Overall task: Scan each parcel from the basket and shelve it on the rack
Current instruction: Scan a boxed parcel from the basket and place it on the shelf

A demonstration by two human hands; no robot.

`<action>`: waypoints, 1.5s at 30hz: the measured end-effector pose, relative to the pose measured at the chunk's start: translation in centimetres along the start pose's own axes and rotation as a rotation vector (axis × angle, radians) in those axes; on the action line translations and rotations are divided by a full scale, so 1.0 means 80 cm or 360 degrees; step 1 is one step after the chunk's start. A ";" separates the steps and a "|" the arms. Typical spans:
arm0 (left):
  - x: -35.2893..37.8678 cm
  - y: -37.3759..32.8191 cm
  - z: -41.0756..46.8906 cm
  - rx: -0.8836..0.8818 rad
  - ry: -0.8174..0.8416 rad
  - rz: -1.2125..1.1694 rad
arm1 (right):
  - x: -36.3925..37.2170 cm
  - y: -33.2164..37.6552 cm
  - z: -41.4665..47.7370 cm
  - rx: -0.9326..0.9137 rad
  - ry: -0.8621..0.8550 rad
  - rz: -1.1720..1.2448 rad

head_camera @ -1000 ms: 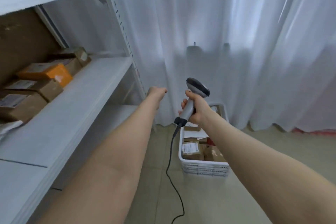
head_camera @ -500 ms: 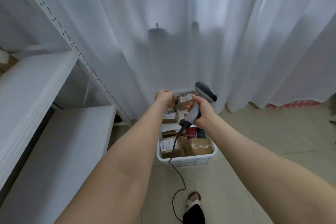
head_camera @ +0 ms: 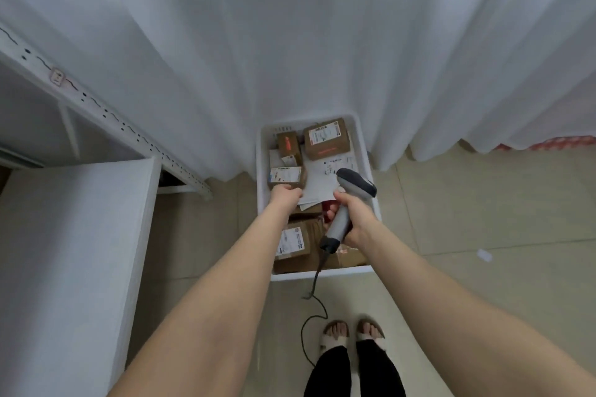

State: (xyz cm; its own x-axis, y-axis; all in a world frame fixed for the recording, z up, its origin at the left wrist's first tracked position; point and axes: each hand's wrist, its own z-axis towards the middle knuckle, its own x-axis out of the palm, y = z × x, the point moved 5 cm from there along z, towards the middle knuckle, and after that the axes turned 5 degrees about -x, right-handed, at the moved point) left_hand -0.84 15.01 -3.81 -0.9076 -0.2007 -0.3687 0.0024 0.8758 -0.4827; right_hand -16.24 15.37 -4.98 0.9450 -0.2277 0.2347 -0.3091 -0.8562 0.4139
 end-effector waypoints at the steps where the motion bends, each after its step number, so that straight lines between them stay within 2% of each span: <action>1: 0.006 0.016 0.023 -0.0051 0.0000 -0.0016 | 0.000 -0.011 0.025 0.0036 -0.0001 -0.0009; 10: 0.057 0.178 0.202 -0.0527 -0.0141 -0.0258 | -0.010 -0.103 0.242 0.0095 -0.0074 -0.0450; 14: 0.080 0.225 0.245 -0.0829 -0.0155 -0.0481 | 0.002 -0.124 0.311 0.0063 0.0028 -0.0671; 16: 0.089 0.240 0.264 -0.0895 -0.0177 -0.0556 | 0.011 -0.132 0.341 0.0041 0.0107 -0.0746; 18: 0.100 0.247 0.283 -0.0860 -0.0237 -0.0588 | 0.021 -0.137 0.364 0.0023 0.0210 -0.0834; 22: 0.115 0.251 0.319 -0.0780 -0.0468 -0.0422 | 0.033 -0.143 0.400 -0.0031 0.0302 -0.1065; 24: 0.111 0.239 0.327 -0.0665 -0.0644 -0.0274 | 0.032 -0.145 0.409 -0.0032 0.0332 -0.1145; 26: 0.105 0.228 0.331 -0.0543 -0.0782 -0.0289 | 0.026 -0.146 0.416 -0.0025 0.0329 -0.1220; 30: 0.086 0.249 0.321 -0.0813 -0.1007 -0.0551 | 0.012 -0.147 0.424 -0.0023 0.0243 -0.1109; 33: 0.094 0.271 0.318 -0.1009 -0.0954 -0.0891 | 0.016 -0.149 0.424 -0.0023 0.0275 -0.1032; 36: 0.113 0.273 0.322 -0.0999 -0.0750 -0.1162 | 0.025 -0.156 0.420 -0.0019 0.0382 -0.1110; 38: 0.116 0.275 0.323 -0.0987 -0.0826 -0.1316 | 0.024 -0.158 0.420 -0.0035 0.0392 -0.1234; 41: 0.120 0.276 0.327 -0.0866 -0.0897 -0.1219 | 0.015 -0.151 0.426 -0.0039 0.0272 -0.1161; 45: 0.129 0.257 0.342 -0.0625 -0.0628 -0.1156 | -0.007 -0.138 0.432 -0.0064 0.0126 -0.1034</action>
State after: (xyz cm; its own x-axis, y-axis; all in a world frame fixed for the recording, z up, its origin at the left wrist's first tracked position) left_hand 1.36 18.96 -39.29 -0.4207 -0.8329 -0.3595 -0.7218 0.5474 -0.4235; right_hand -9.70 8.91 -40.07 0.9305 0.3660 -0.0105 0.3165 -0.7896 0.5257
